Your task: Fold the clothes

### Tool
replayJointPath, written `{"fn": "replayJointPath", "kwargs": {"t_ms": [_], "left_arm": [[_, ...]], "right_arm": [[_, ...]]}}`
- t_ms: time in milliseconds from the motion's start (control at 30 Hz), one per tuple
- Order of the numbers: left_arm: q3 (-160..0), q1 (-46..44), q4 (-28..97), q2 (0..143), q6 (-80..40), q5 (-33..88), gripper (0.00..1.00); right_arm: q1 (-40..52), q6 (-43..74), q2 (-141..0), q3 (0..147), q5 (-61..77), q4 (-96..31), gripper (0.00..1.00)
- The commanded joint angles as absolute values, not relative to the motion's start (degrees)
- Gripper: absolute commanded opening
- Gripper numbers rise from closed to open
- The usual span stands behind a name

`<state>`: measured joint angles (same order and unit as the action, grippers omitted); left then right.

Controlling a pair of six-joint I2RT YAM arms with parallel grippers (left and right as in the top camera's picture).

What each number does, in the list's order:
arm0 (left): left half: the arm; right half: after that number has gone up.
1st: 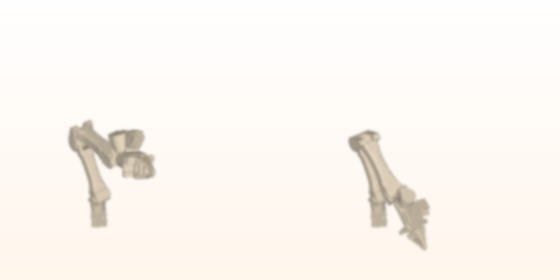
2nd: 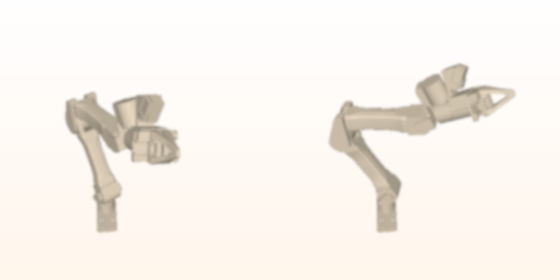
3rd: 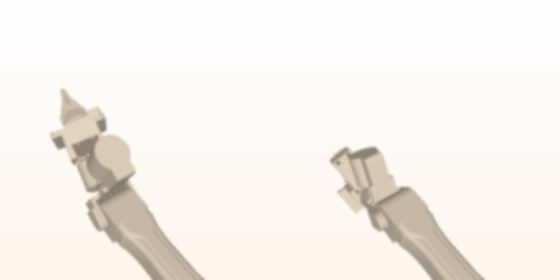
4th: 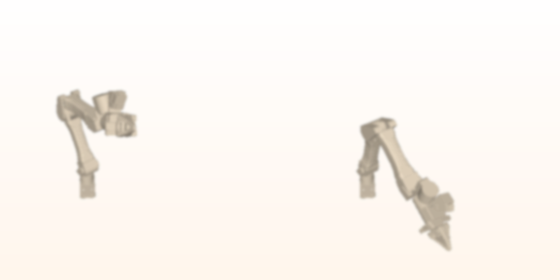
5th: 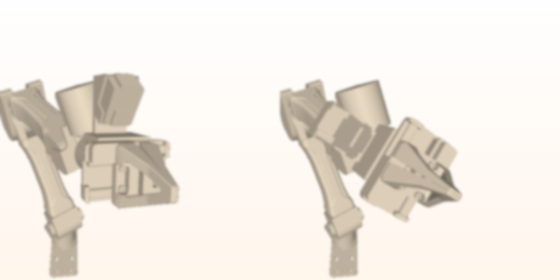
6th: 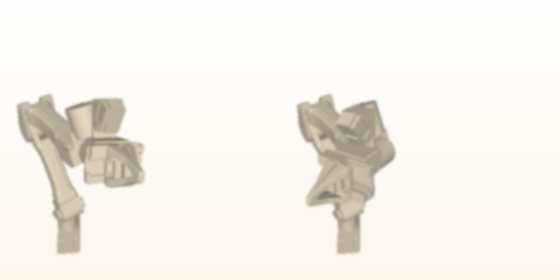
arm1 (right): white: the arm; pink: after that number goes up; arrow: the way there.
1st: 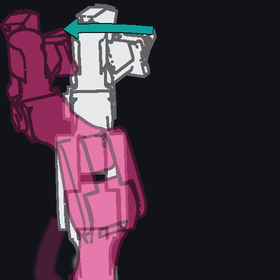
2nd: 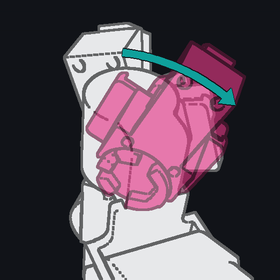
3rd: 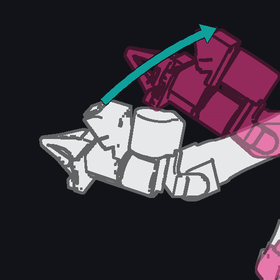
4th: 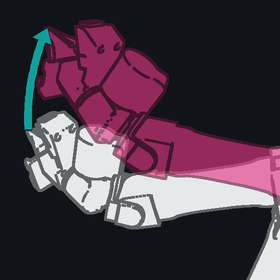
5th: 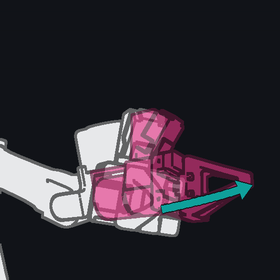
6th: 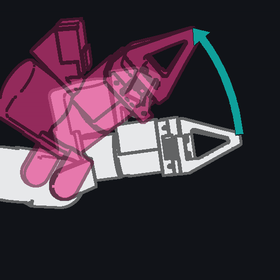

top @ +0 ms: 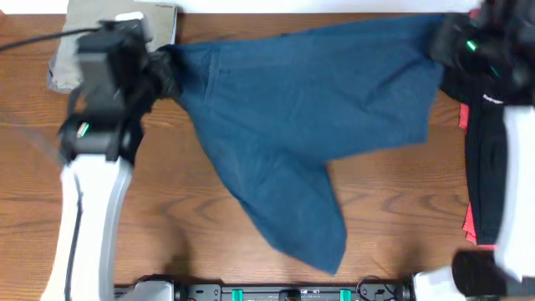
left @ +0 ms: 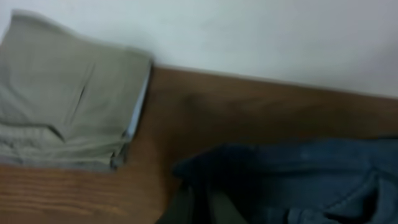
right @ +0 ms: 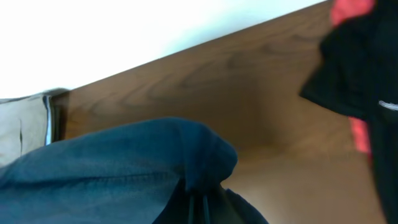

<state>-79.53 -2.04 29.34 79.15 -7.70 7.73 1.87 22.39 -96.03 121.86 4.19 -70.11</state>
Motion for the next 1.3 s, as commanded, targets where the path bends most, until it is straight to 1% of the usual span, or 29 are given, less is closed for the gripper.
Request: {"fn": "replayJointPath", "kwargs": {"t_ms": [0, 33, 67, 100, 133, 167, 300, 433, 533, 700, 867, 967, 1100, 1200, 1267], "left_arm": [[-80.1, -0.8, 26.9, 87.4, -8.0, -4.2, 0.06], [-80.1, -0.6, 25.8, 90.3, -8.0, -4.6, 0.15], [-80.1, -0.4, 24.6, 93.2, -8.1, -4.5, 0.31], [-80.1, -0.4, 24.1, 95.3, -8.0, -4.6, 0.55], [-80.1, -0.4, 23.9, 97.5, -8.1, -4.5, 0.80], [-80.1, -0.4, 24.0, 99.0, -8.1, -4.5, 0.99], [-80.1, -0.4, 25.9, 101.0, -8.1, -3.5, 0.98], [-80.1, -0.4, 28.2, 98.3, -8.3, -3.0, 0.98], [-80.1, -0.4, 33.6, 95.1, -8.3, -1.0, 0.98], [-80.1, -0.3, 42.7, 91.7, -8.3, -1.1, 0.98], [-79.9, 0.8, 51.4, 91.7, -8.3, -1.0, 0.98], [-78.6, 1.7, 53.8, 92.3, -8.2, 0.6, 0.98], [-76.8, 2.6, 53.8, 93.5, -7.6, 6.5, 0.98], [-76.6, 2.6, 53.7, 95.0, -5.0, 12.0, 0.98], [-76.6, 2.3, 53.7, 96.1, -5.0, 12.5, 0.98]], "right_arm": [[2.3, 21.8, -103.4, 122.2, 3.8, -66.9, 0.15], [2.7, 21.2, -106.0, 122.2, 5.1, -65.6, 0.28], [3.2, 20.7, -108.4, 122.2, 5.9, -64.6, 0.47], [3.7, 20.5, -110.7, 122.2, 6.2, -64.0, 0.75], [4.1, 20.5, -112.6, 122.2, 6.3, -63.8, 0.99], [4.4, 20.2, -114.2, 122.2, 6.3, -64.1, 0.99], [4.4, 19.8, -116.5, 122.2, 6.3, -66.3, 0.99], [4.4, 19.6, -114.8, 122.3, 6.7, -69.8, 0.99], [4.5, 19.6, -112.7, 122.3, 6.7, -75.4, 0.99], [4.5, 19.7, -109.8, 122.3, 7.3, -84.0, 0.99], [4.6, 19.7, -105.7, 122.3, 11.0, -92.6, 0.99], [5.3, 19.7, -102.4, 122.3, 11.0, -96.0, 0.99], [8.6, 19.7, -96.4, 121.6, 10.5, -97.3, 0.99], [13.5, 19.8, -92.3, 120.9, 10.5, -97.3, 0.99], [17.3, 20.7, -90.4, 120.5, 10.3, -97.3, 0.99]]}}
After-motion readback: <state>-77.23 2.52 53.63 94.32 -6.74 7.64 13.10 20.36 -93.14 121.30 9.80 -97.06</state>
